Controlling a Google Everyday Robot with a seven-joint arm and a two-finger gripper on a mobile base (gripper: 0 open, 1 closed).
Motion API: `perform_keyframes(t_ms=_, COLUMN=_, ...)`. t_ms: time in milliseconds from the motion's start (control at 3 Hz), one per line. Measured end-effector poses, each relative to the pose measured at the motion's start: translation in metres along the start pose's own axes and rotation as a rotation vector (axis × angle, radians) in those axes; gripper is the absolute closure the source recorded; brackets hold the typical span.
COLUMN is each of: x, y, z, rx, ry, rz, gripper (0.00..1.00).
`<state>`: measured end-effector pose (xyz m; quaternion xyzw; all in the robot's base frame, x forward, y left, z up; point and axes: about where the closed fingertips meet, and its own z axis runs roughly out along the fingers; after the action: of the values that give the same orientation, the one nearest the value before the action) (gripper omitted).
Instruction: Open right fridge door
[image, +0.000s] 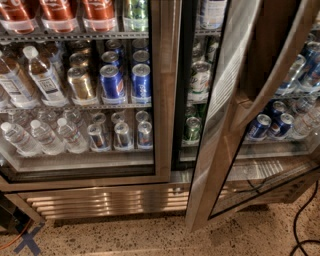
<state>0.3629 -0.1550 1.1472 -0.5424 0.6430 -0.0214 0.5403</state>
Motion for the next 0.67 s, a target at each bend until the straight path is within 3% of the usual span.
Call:
perform_keyframes(t_ms=333, x=0.004, y=-0.0027, z=-0.0025, rx=0.0, ry=0.0, rz=0.0, gripper=1.0)
perform_keyframes(t_ms=667, x=0.0037, y=-0.0027, z=-0.0026, rx=0.0, ry=0.0, rz=-0.001, gripper=0.81)
